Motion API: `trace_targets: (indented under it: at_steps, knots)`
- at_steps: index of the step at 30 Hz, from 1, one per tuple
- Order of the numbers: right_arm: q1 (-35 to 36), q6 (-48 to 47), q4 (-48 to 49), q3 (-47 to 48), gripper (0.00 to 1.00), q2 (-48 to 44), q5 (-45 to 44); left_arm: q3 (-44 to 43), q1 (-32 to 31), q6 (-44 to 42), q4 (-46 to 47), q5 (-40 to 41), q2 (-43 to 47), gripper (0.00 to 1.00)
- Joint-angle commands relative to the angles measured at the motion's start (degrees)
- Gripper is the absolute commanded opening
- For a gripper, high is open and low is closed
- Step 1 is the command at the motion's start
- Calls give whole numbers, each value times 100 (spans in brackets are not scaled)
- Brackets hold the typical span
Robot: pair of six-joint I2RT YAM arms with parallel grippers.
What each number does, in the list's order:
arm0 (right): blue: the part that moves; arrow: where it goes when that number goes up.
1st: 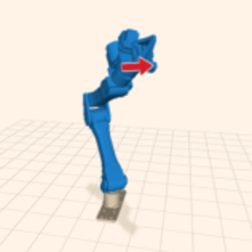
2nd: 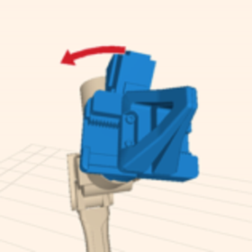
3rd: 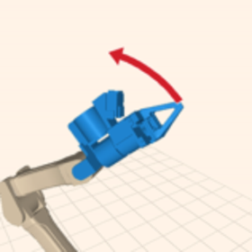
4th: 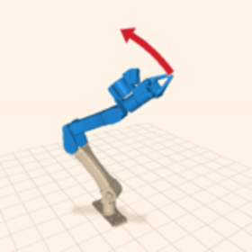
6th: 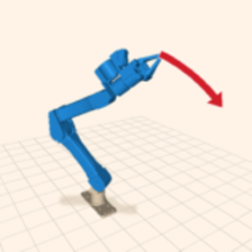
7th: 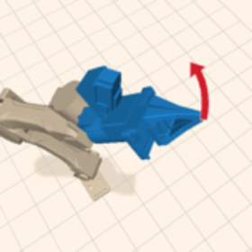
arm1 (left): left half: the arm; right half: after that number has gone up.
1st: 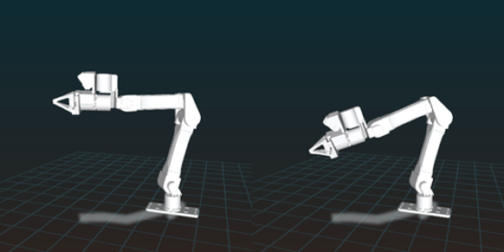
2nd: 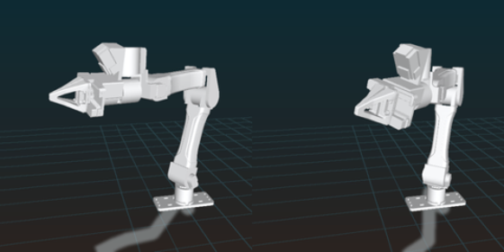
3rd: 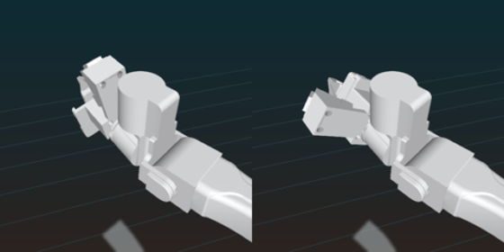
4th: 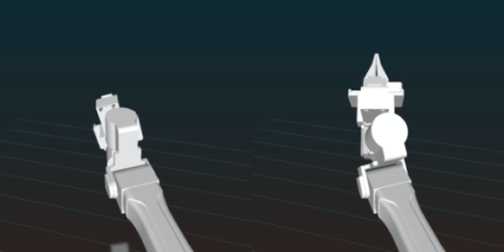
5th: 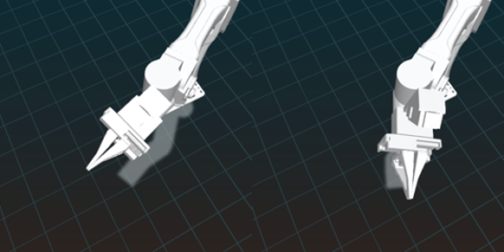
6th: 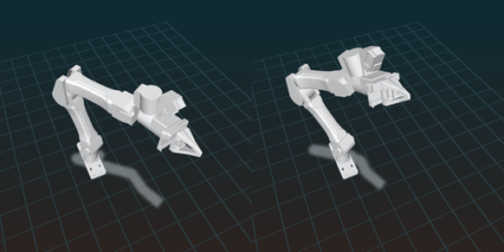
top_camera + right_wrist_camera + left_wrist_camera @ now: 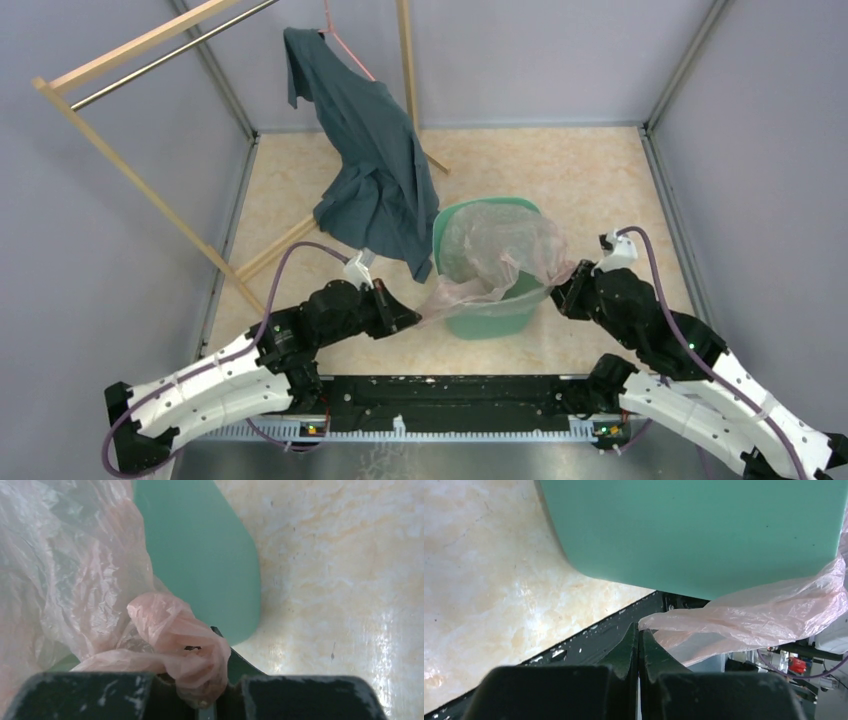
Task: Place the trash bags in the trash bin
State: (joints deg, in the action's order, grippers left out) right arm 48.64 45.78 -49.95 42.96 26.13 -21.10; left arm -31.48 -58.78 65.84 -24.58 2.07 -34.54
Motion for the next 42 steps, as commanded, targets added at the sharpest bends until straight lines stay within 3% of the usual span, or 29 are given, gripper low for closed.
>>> trace_targets:
  at_steps: [1,6,11,17,22,26,34,36,37,42]
  knots:
    - [22,-453,787,222,16,-40,-235,-229,7,-351,554,238,-347,2]
    - [22,-416,-619,1203,44,-91,384,-678,1,-675,-198,206,-473,20]
    - [22,-679,-1512,2178,68,-99,1433,-982,-1,-968,-944,219,235,57]
    - [22,-1600,-1668,3298,83,202,1815,-1839,3,-1243,-2098,515,806,90]
    - [22,-2958,-1109,3790,93,868,2302,-2163,3,-1920,-1479,132,595,99]
    - [22,-3780,-909,3998,92,1657,2551,-2351,-1,-2566,-1040,-371,-107,99]
    - [20,-4314,-822,4036,82,2294,1836,-2248,-1,-2942,-681,-773,-961,95]
    - [21,-4197,-665,3915,71,2390,1686,-2235,1,-2913,-704,-584,-1040,90]
    - [22,-4110,-563,3840,59,2418,1487,-2243,0,-2866,-759,-430,-1053,85]
    - [18,-3597,-154,3697,21,2406,315,-2169,3,-2436,-796,515,-790,57]
